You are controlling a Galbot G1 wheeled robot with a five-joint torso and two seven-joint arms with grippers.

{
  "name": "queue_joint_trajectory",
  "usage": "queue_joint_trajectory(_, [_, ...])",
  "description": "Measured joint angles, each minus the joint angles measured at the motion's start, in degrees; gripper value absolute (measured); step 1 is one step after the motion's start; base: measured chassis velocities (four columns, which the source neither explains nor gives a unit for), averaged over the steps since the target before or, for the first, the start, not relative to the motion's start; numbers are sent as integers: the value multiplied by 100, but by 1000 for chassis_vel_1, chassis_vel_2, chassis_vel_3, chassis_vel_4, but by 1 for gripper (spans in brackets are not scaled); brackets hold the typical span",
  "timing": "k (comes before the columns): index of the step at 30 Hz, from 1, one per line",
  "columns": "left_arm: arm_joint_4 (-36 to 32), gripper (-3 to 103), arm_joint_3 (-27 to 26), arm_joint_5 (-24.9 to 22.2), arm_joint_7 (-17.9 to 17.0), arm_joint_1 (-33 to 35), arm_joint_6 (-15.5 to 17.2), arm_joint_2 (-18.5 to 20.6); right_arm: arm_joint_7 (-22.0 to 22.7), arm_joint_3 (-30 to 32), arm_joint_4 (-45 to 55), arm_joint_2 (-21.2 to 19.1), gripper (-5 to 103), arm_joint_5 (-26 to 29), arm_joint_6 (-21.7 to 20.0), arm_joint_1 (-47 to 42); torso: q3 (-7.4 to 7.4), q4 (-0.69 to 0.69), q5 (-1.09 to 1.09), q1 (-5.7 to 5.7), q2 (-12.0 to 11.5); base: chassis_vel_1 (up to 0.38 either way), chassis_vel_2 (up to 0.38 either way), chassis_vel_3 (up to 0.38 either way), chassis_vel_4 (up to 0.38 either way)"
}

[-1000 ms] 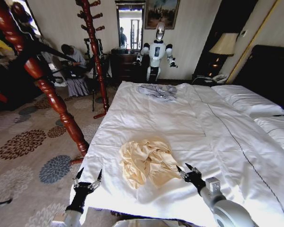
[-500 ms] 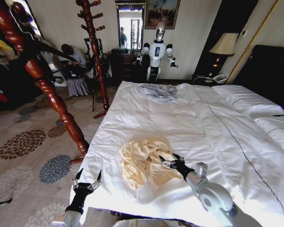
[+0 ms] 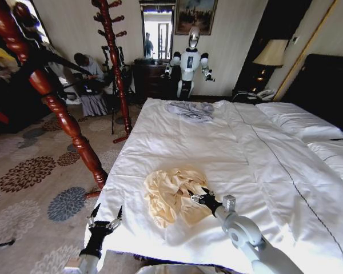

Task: Pick up the clothes from the bed and hang them on the clothes hanger.

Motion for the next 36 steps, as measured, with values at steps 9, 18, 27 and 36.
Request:
queue_joint_trajectory(9, [43, 100, 61, 3, 1, 6, 0, -4, 78, -158, -190, 47, 74, -31, 22, 121, 0, 0, 0, -1, 0, 0, 0, 0, 0])
queue_joint_trajectory(18, [58, 100, 61, 55, 27, -15, -22, -8, 189, -188, -254, 34, 36, 76, 24, 211, 0, 0, 0, -1, 0, 0, 0, 0, 0])
queue_joint_trajectory(27, [39, 100, 99, 92, 29, 2, -32, 6, 238, -193, -269, 43, 9, 73, 58, 222, 0, 0, 0, -1, 0, 0, 0, 0, 0])
queue_joint_trajectory(36, [62, 100, 200, 100, 30, -2, -42, 23, 244, -129, -141, -1, -3, 85, 134, 157, 0, 0, 0, -1, 0, 0, 0, 0, 0])
